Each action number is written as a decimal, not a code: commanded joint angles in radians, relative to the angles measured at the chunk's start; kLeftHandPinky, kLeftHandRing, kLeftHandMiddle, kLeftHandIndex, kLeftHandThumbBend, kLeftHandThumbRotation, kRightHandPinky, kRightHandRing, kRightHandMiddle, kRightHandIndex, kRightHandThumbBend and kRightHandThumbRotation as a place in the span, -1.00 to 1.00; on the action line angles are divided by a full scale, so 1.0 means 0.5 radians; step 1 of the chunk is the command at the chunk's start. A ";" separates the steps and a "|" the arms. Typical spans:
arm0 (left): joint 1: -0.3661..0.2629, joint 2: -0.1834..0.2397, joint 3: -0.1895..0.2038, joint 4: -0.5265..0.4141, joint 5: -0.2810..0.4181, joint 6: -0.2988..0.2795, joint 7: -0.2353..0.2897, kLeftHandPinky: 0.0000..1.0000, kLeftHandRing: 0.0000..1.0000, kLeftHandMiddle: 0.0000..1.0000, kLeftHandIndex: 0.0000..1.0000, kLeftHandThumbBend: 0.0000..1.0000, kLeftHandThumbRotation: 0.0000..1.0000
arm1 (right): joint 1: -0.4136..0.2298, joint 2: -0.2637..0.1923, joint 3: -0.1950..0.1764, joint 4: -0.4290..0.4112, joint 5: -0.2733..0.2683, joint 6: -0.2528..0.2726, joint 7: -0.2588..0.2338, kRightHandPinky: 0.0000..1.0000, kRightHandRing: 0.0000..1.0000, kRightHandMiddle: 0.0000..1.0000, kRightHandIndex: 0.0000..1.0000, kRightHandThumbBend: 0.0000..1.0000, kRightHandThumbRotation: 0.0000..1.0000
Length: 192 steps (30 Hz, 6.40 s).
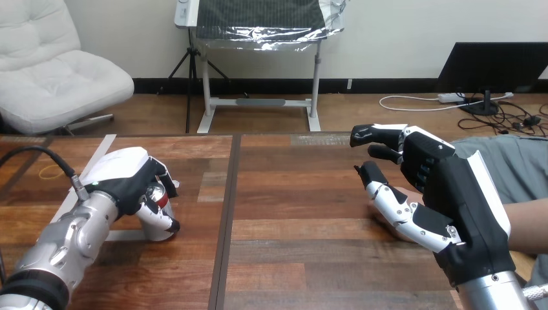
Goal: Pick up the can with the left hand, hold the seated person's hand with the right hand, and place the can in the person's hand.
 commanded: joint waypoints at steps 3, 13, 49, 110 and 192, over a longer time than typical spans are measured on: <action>-0.087 0.037 0.043 -0.039 -0.030 -0.032 0.073 -0.18 -0.09 0.04 0.08 0.37 -1.00 | -0.115 -0.025 -0.006 -0.036 0.006 -0.034 -0.001 0.61 0.67 0.50 0.25 -0.29 -1.00; -0.076 0.039 0.056 -0.051 -0.043 -0.058 0.096 -0.18 -0.09 0.03 0.08 0.40 -1.00 | -0.115 -0.025 -0.006 -0.033 0.012 -0.034 0.000 0.62 0.67 0.50 0.24 -0.29 -1.00; 0.016 0.055 0.098 -0.307 -0.053 -0.178 0.143 -0.28 -0.17 -0.04 0.04 0.43 -1.00 | -0.134 -0.027 0.000 -0.019 0.020 -0.026 -0.002 0.60 0.61 0.50 0.27 -0.30 -1.00; 0.291 0.043 0.211 -1.479 -0.004 0.039 -0.177 -0.26 -0.16 -0.04 -0.01 0.34 -1.00 | -0.233 -0.267 -0.168 -0.056 -0.393 0.228 -0.076 0.42 0.64 0.74 0.67 0.18 -1.00; 0.274 -0.101 0.161 -1.718 0.084 0.067 -0.251 -0.35 -0.23 -0.07 -0.02 0.30 -1.00 | -1.351 -1.509 0.342 1.314 -1.554 0.521 0.775 0.72 0.82 0.80 0.70 0.61 -0.99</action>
